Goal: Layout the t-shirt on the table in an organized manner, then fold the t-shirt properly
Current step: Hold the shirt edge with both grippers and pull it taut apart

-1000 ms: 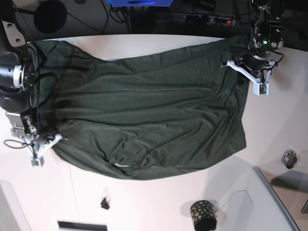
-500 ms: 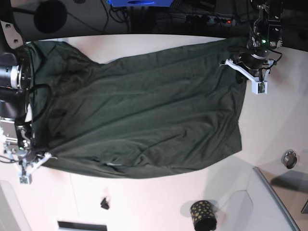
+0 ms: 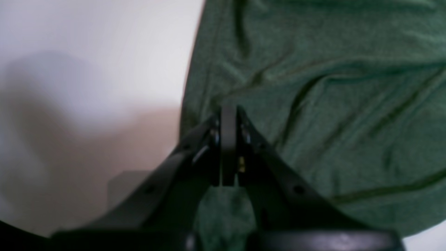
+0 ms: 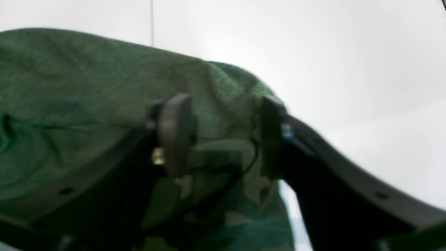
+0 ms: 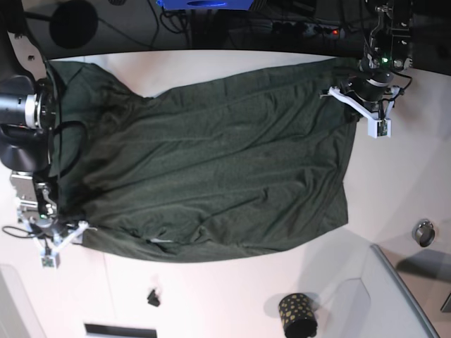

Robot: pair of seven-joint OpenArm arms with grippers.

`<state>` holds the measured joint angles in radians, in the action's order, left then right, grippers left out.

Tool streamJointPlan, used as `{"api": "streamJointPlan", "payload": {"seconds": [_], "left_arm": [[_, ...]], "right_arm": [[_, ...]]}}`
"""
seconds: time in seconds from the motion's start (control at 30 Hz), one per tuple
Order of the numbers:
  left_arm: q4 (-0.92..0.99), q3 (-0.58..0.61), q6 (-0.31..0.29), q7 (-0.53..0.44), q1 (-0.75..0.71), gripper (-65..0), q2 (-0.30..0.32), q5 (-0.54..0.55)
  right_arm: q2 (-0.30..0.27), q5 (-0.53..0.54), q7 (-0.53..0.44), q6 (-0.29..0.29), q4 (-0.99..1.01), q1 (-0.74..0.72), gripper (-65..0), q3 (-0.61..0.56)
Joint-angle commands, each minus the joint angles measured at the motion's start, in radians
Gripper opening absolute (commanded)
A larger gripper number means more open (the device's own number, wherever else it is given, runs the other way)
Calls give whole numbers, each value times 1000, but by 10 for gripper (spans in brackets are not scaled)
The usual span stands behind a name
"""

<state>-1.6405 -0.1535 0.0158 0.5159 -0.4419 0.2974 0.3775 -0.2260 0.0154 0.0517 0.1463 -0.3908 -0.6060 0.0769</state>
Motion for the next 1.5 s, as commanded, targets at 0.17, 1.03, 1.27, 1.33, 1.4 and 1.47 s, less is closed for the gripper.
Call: {"api": "streamJointPlan", "payload": {"seconds": [0.17, 1.03, 1.27, 1.33, 1.4, 1.47], "left_arm": [[-82, -4, -4, 26, -41, -650, 9, 1], [158, -14, -4, 20, -42, -650, 89, -4], [135, -11, -4, 22, 22, -650, 90, -4], [112, -14, -4, 23, 35, -650, 90, -4], [81, -11, -4, 25, 48, -650, 89, -4], [66, -7, -4, 26, 67, -650, 84, -2]], "right_arm": [[-77, 8, 228, -3, -296, 70, -491, 176], [-33, 1, 432, 233, -544, 479, -642, 337], [-28, 1, 435, 235, -673, 538, -642, 343], [-23, 4, 435, 241, -759, 570, -642, 344], [1, 2, 435, 243, -877, 605, -642, 343], [12, 1, 437, 243, -980, 640, -642, 343]]}}
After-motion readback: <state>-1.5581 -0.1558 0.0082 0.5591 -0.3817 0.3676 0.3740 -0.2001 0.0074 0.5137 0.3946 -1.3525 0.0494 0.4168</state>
